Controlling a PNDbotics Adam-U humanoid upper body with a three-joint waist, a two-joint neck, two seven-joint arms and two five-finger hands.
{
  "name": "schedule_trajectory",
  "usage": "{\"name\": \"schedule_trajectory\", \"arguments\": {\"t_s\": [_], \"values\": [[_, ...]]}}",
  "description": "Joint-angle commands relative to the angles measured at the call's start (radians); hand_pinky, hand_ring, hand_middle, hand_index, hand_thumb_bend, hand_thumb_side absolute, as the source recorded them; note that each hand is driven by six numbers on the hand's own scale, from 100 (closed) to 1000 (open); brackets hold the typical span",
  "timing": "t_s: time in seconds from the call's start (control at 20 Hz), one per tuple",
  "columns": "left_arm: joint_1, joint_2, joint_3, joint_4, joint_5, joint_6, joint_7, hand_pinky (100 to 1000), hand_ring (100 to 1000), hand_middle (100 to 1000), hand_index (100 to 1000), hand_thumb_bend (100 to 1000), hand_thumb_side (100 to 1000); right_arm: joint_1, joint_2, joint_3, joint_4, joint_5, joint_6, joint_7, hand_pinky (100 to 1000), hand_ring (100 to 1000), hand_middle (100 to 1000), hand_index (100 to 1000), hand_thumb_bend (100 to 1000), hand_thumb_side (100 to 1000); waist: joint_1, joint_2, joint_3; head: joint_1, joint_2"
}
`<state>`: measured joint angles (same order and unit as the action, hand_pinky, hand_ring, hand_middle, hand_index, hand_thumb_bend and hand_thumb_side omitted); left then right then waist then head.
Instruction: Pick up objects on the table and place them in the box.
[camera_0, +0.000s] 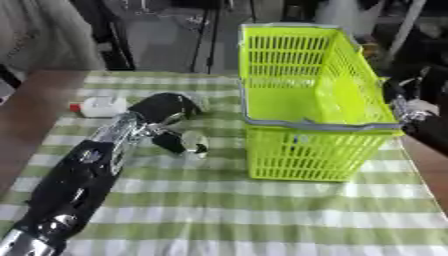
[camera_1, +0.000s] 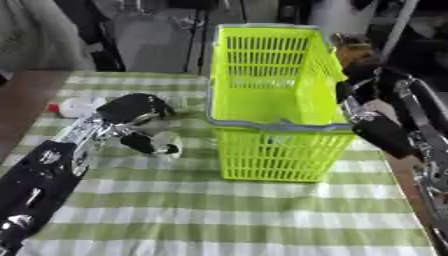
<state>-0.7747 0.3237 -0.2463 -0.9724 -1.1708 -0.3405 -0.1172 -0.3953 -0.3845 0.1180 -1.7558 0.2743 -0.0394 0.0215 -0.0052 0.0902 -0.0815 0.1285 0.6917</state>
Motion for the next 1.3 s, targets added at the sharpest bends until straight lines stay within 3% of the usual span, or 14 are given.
{"name": "schedule_trajectory", "arguments": {"t_s": [0.05, 0.75, 1.3], "values": [[-0.018, 0.007, 0.001, -0.003, -0.008, -0.002, -0.019, 849, 824, 609, 846, 728, 729, -0.014, -0.014, -0.005, -0.012, -0.004, -0.003, 0.002, 563, 550, 615, 780, 268, 558, -0.001, -0.011, -0.001, 0.004, -0.006], [-0.015, -0.008, 0.006, 0.025, -0.072, -0.026, -0.122, 871, 834, 619, 838, 792, 778, -0.013, -0.013, -0.005, -0.011, -0.005, -0.003, 0.003, 563, 550, 615, 780, 265, 558, 0.0, -0.009, -0.008, 0.005, -0.006], [-0.01, -0.018, 0.012, 0.039, -0.08, -0.021, -0.118, 869, 833, 617, 837, 776, 775, -0.012, -0.012, -0.005, -0.011, -0.008, -0.004, 0.003, 563, 550, 615, 780, 261, 557, 0.001, -0.008, -0.012, 0.004, -0.006]]}}
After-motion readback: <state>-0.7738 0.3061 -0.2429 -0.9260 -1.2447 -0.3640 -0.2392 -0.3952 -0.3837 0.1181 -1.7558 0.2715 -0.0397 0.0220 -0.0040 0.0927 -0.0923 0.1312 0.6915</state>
